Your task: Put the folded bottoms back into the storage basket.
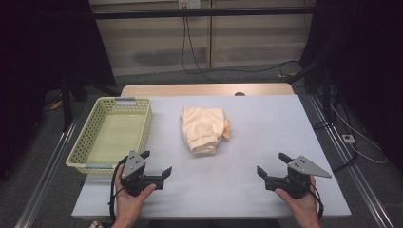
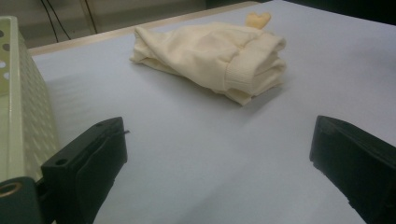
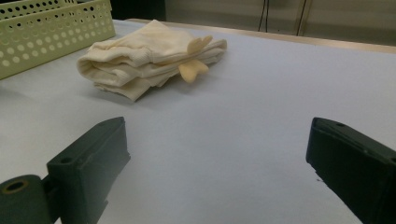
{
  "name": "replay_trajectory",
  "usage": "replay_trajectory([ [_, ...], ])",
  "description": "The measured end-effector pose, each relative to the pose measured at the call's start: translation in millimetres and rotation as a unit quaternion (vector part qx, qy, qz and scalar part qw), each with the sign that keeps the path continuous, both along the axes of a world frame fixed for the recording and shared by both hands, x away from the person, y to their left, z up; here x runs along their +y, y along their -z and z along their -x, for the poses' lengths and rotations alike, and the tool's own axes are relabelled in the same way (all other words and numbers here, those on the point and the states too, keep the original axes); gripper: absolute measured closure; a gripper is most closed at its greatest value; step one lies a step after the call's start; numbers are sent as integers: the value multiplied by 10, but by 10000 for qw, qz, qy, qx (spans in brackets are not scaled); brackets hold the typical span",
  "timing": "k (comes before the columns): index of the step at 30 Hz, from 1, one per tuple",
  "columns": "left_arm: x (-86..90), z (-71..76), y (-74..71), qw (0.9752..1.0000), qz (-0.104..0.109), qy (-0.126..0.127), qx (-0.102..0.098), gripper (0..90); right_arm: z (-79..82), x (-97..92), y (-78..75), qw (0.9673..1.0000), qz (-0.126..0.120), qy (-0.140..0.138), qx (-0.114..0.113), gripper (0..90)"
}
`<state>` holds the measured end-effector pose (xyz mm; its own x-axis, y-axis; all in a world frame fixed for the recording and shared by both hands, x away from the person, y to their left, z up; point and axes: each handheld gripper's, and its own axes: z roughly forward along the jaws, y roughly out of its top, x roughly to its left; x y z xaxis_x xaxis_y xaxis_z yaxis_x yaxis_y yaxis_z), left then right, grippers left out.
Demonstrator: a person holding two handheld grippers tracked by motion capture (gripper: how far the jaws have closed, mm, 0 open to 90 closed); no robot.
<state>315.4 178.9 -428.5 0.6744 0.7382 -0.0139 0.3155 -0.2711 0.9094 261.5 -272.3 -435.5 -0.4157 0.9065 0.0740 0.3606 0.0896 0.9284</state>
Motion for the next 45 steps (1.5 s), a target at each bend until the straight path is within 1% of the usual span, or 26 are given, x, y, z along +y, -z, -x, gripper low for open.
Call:
replay_trajectory([
  [2,-10,-8,5,10000,-53,5,39,42,0,1,4,10000,-2,2,2,53],
  [4,-26,-13,12,9999,-3,39,146,42,8,-3,3,10000,-13,-5,9,53],
  [6,-40,-17,9,9998,-26,12,183,41,8,-7,3,10000,-13,0,0,52],
  [7,-87,-19,0,9997,-36,14,255,41,7,-13,3,10000,-24,-2,-8,52],
  [10,-146,-21,-10,9997,-168,35,190,40,5,-13,5,10000,-54,-15,4,52],
  [12,-152,-46,-6,9996,-148,75,246,38,3,-14,8,10000,-49,-32,2,52],
  [14,-154,-72,2,9994,-117,22,322,38,-1,-19,12,10000,-59,-39,17,52],
  [16,-153,-87,5,9992,-123,43,385,36,-5,-22,15,10000,-78,-48,36,52],
  [18,-152,-91,5,9992,-127,57,386,35,-5,-23,14,10000,-59,-33,24,52],
  [19,-151,-94,5,9992,-102,10,382,35,-4,-25,13,10000,-46,-28,19,52],
  [21,-151,-103,10,9992,-81,61,399,35,-5,-29,4,10000,-75,1,13,51],
  [23,-159,-112,2,9990,-122,71,419,34,-8,-28,3,10000,-26,-21,13,51],
  [24,-167,-118,-6,9989,-81,127,439,34,-11,-24,5,10000,-32,-10,19,50],
  [26,-168,-122,-14,9987,-98,174,460,34,-16,-20,9,10000,-28,-23,18,50],
  [27,-194,-129,-28,9982,-20,252,537,34,-10,-5,7,10000,-11,-32,31,50],
  [31,-261,-171,-45,9982,-95,280,520,33,-3,1,6,10000,9,-52,-2,49],
  [34,-303,-200,-53,9972,-105,412,620,46,-2,-3,9,10000,19,-49,13,46],
  [35,-312,-202,-53,9972,-91,426,609,46,-1,-1,10,10000,17,-40,28,46],
  [36,-316,-208,-54,9974,-136,428,558,46,-1,0,10,10000,15,-37,28,46],
  [37,-322,-212,-56,9972,-121,415,608,45,-1,2,10,10000,15,-42,27,46],
  [39,-320,-230,-60,9970,-98,443,623,42,-1,4,10,10000,17,-43,29,46],
  [43,-324,-272,-76,9974,-86,391,607,42,-1,1,14,10000,17,-46,55,46],
  [44,-349,-293,-92,9969,-43,416,664,44,-1,-2,13,10000,10,-38,43,46],
  [45,-355,-295,-101,9970,-2,431,650,57,2,-2,13,10000,9,-34,59,46],
])
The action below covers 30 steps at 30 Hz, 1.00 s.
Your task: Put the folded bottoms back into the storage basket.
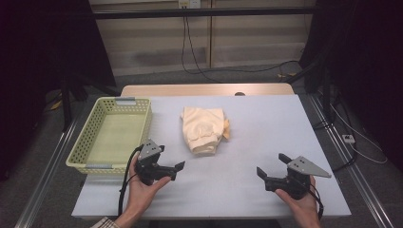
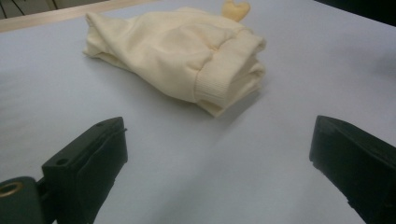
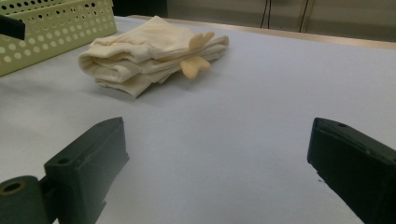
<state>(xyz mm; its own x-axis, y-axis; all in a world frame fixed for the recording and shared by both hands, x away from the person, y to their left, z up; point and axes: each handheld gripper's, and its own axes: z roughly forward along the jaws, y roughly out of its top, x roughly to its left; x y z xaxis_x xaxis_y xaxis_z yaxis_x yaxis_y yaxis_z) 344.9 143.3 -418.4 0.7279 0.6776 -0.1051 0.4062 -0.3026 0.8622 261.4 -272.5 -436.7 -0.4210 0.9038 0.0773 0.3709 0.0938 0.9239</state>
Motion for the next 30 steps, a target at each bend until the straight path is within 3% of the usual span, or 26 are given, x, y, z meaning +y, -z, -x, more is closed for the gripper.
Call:
replay_trajectory([
  [1,-20,2,-16,10000,79,8,-12,77,0,0,1,10000,-2,-3,3,47],
  [3,-61,-5,-45,10000,-25,-6,2,82,2,5,1,10000,-12,-27,-5,47],
  [7,-110,-21,-84,10000,13,3,16,65,11,14,-2,10000,6,-59,-10,47],
  [10,-169,-57,-106,9997,142,110,166,65,13,8,-1,10000,7,-50,-3,46],
  [15,-235,-126,-96,9992,152,239,277,61,13,6,-1,10000,6,-53,-1,47],
  [22,-305,-232,-79,9989,98,242,390,61,15,9,-3,10000,-1,-73,-10,46],
  [25,-381,-259,-62,9992,-99,287,259,59,12,9,0,10000,-7,-67,3,46],
  [30,-430,-292,-84,9991,-130,295,274,54,9,13,4,10000,3,-88,26,46],
])
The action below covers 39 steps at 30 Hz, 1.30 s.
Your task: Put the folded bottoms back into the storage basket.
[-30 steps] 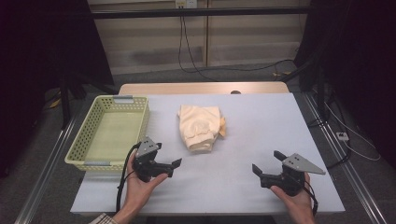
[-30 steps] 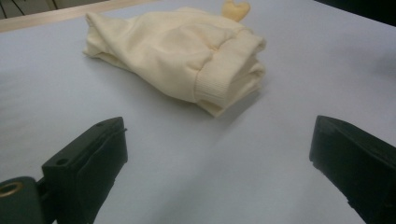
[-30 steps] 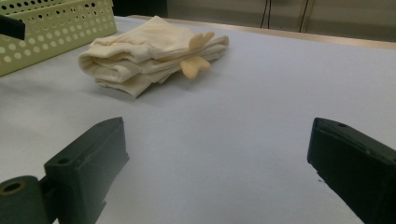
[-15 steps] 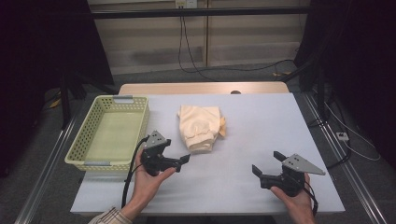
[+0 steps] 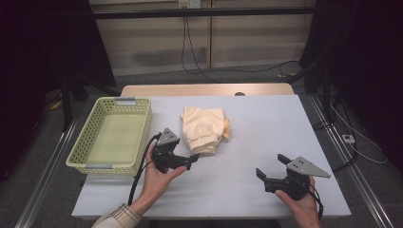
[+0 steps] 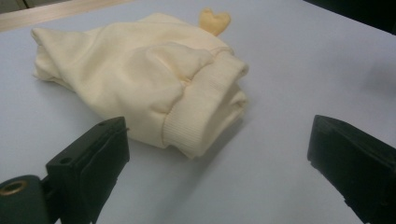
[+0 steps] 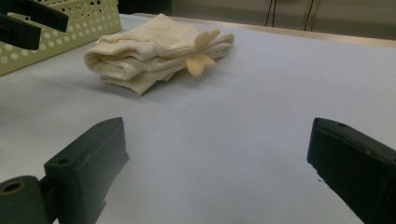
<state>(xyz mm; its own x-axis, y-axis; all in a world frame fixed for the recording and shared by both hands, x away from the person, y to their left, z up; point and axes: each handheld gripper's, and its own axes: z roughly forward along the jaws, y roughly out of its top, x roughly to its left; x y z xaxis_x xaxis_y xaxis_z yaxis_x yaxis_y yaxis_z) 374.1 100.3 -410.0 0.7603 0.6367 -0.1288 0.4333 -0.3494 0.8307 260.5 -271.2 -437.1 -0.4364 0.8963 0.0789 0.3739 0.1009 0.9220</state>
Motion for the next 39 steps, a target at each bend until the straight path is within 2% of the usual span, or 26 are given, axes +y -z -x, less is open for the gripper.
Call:
replay_trajectory([
  [4,-17,-64,-9,10000,-23,-60,-11,60,2,-1,-1,10000,9,8,1,46],
  [9,-3,-164,53,9997,-17,-234,116,64,0,1,2,10000,27,18,17,46],
  [15,3,-269,38,9992,12,-371,166,67,-3,-1,4,10000,28,9,20,46],
  [17,-14,-304,32,9993,43,-235,296,66,-2,-1,3,10000,30,8,19,46],
  [19,-26,-317,35,9993,-17,-136,351,60,-1,2,2,10000,17,10,15,46],
  [20,-46,-322,66,9995,-157,-126,260,61,-1,2,2,10000,16,6,23,46],
  [21,-58,-329,79,9993,-242,-110,259,56,0,2,1,10000,19,5,24,46],
  [24,-67,-368,94,9993,-201,-119,292,51,-3,2,3,10000,31,-9,32,46],
  [28,-58,-459,65,9989,-192,-261,325,62,-1,4,2,10000,33,-5,32,46],
  [30,-59,-505,55,9982,-208,-255,502,70,-4,1,4,10000,37,0,32,46],
  [32,-61,-515,71,9980,-260,-303,482,91,-2,2,4,10000,42,-4,47,47],
  [34,-66,-526,87,9976,-492,-301,380,101,0,5,5,10000,34,-9,51,47],
  [39,-65,-586,93,9973,-486,-395,390,154,0,10,3,10000,39,-15,48,47],
])
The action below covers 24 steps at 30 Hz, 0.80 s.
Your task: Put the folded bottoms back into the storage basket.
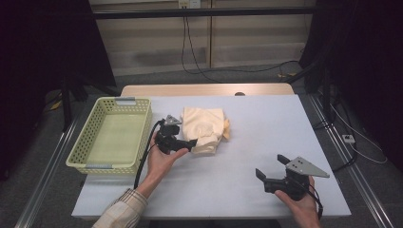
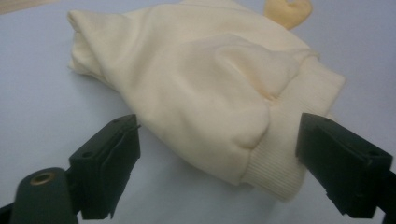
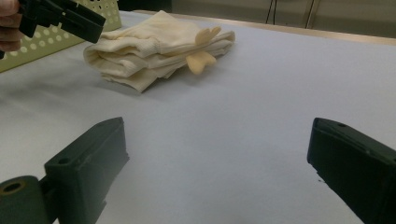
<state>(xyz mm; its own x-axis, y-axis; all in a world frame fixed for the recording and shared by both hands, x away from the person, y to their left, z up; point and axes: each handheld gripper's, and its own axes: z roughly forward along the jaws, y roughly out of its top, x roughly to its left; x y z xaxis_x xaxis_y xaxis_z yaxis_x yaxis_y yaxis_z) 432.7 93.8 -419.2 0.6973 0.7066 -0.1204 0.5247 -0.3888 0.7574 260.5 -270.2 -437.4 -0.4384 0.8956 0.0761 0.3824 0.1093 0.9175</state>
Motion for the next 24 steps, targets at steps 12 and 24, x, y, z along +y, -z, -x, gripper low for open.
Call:
replay_trajectory([
  [12,-110,-190,-119,9999,-57,-123,5,214,0,4,3,10000,9,-19,-2,47],
  [24,-60,-415,-131,9990,143,-415,71,294,5,2,1,10000,32,-2,4,47],
])
